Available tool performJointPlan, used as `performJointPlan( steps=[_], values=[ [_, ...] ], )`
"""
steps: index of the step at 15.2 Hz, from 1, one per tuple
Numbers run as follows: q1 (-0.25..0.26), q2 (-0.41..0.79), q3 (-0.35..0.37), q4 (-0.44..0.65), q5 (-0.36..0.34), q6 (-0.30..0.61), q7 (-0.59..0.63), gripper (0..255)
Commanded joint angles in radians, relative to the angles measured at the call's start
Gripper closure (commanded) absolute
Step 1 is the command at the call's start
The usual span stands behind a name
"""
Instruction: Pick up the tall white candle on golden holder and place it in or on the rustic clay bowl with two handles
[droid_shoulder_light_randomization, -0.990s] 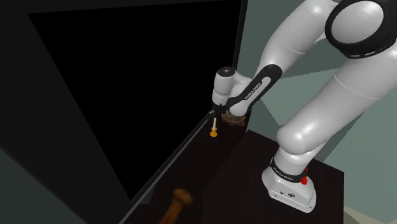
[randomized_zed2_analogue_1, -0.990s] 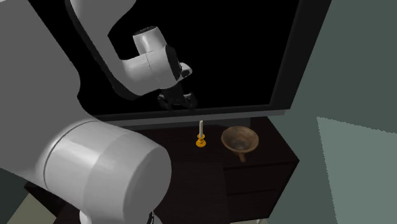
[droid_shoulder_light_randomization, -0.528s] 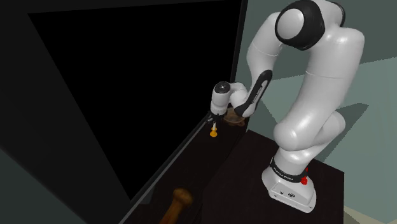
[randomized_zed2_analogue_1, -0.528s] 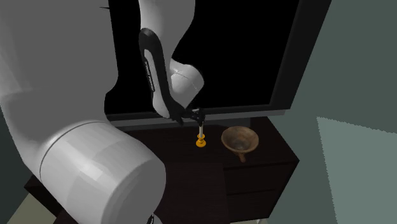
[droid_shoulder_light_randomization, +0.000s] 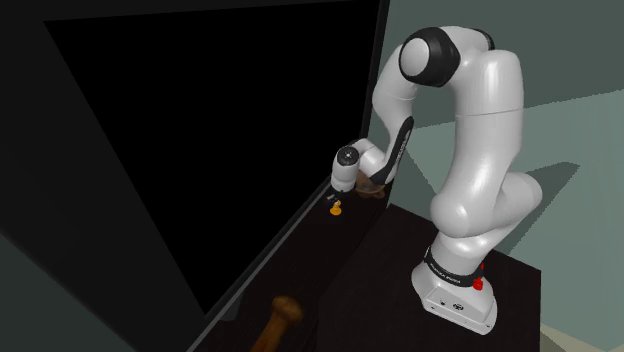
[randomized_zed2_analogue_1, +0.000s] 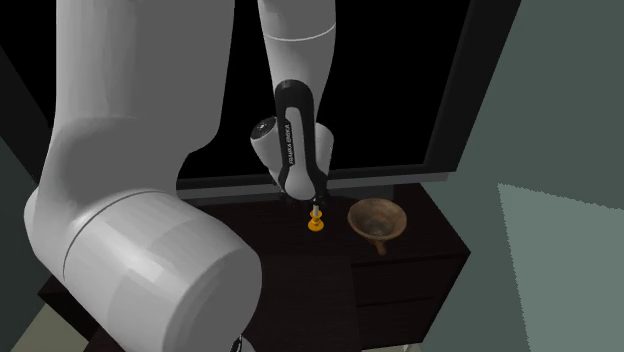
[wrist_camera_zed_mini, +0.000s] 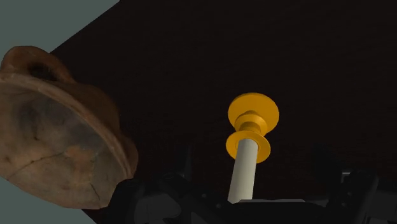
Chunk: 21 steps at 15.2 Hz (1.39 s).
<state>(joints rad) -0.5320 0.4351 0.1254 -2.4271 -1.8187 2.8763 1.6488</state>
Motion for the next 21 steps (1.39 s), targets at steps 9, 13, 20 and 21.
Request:
performJointPlan(
  steps=[9, 13, 20, 21],
  values=[
    [-0.012, 0.100, 0.002, 0.075, -0.094, -0.014, 0.078, 0],
    [-0.012, 0.100, 0.002, 0.075, -0.093, -0.014, 0.078, 255],
    [-0.012, 0.100, 0.002, 0.075, -0.093, -0.014, 0.078, 255],
    [-0.012, 0.100, 0.002, 0.075, -0.093, -0.014, 0.078, 255]
  ],
)
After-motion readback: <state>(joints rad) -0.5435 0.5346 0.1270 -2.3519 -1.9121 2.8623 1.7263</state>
